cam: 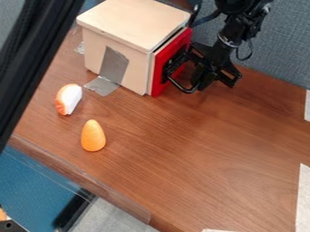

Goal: Open the drawer

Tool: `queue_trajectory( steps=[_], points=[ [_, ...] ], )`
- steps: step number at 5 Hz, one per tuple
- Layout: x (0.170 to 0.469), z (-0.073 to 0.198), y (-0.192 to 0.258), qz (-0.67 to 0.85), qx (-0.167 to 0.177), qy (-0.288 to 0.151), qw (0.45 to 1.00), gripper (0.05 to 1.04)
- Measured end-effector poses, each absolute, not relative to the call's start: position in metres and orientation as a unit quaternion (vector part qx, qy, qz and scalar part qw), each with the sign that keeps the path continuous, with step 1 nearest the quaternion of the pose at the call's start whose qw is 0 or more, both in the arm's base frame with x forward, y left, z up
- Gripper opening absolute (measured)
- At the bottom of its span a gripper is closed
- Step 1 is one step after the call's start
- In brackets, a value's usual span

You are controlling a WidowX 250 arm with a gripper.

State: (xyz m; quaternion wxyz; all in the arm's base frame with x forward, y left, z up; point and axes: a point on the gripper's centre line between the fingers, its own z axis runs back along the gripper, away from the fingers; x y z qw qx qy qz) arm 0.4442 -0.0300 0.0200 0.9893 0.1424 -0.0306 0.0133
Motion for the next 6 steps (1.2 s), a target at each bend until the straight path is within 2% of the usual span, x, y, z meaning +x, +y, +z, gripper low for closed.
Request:
queue_trajectory(
  steps=[3, 5, 6],
  points=[
    [0.439, 0.037, -0.094, 0.004, 0.147, -0.046, 0.988, 0.121],
    [0.439, 0.053, -0.11, 0.025, 0.124, -0.044, 0.991, 0.121],
    [0.436, 0.053, -0.116, 0.027, 0.121, -0.04, 0.991, 0.164]
  ],
)
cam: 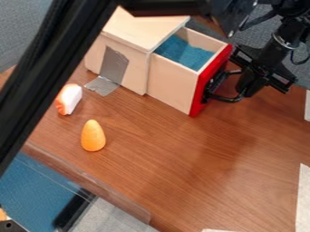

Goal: Open the drawer

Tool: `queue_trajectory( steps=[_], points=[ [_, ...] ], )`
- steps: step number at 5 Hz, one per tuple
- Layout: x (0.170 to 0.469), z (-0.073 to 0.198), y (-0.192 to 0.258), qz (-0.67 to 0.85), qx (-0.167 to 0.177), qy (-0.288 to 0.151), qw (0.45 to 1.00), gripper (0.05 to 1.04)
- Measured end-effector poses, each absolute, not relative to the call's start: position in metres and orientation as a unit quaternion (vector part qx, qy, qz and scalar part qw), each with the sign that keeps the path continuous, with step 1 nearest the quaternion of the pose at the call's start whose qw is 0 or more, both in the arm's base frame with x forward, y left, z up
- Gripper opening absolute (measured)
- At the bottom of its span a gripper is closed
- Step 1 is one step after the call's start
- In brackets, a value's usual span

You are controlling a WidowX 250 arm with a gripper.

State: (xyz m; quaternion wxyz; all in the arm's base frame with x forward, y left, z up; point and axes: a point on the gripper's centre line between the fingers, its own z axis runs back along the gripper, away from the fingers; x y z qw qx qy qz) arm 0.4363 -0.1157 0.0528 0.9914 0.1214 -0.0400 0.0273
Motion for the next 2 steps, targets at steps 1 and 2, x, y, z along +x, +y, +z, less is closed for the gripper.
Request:
queue_trajectory(
  steps=[1, 2],
  points=[
    [0.432, 0.053, -0.121, 0.055, 0.118, -0.035, 0.991, 0.387],
    [0.43, 0.086, -0.133, 0.066, 0.062, -0.057, 0.994, 0.684]
  ],
)
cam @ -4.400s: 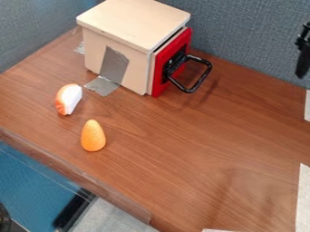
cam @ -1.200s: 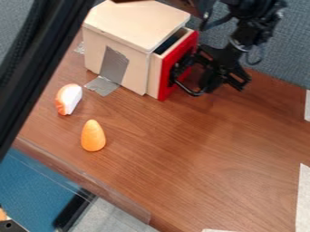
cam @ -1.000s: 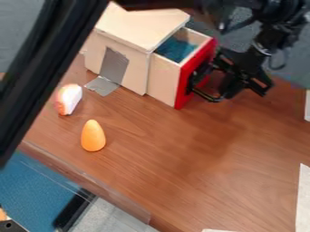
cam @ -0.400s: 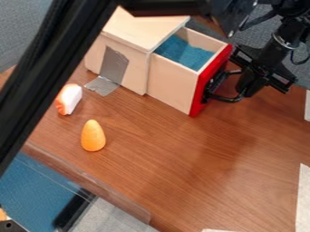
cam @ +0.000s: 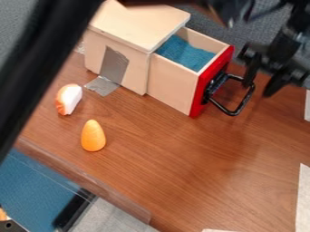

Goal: Open the drawer

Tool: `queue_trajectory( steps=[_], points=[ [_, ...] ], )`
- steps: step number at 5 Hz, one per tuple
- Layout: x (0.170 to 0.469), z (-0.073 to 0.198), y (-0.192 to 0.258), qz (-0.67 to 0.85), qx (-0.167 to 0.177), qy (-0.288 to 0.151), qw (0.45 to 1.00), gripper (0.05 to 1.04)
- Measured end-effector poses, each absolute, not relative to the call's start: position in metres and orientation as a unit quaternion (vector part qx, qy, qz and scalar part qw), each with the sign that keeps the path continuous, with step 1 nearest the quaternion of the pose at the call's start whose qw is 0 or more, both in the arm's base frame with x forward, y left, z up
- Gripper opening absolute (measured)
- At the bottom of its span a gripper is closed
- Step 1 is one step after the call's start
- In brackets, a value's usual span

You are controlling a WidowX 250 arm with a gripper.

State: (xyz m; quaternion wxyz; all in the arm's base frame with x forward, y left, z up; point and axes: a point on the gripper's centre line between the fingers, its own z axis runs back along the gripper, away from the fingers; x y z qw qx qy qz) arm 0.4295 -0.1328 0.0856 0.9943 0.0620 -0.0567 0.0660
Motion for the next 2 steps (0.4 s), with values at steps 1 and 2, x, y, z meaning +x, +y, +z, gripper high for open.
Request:
queue_trajectory(
  steps=[1, 2],
  points=[
    [0.423, 0.123, -0.135, 0.065, 0.022, -0.083, 0.994, 0.955],
    [0.412, 0.141, -0.133, 0.05, -0.006, -0.086, 0.995, 1.003]
  ],
)
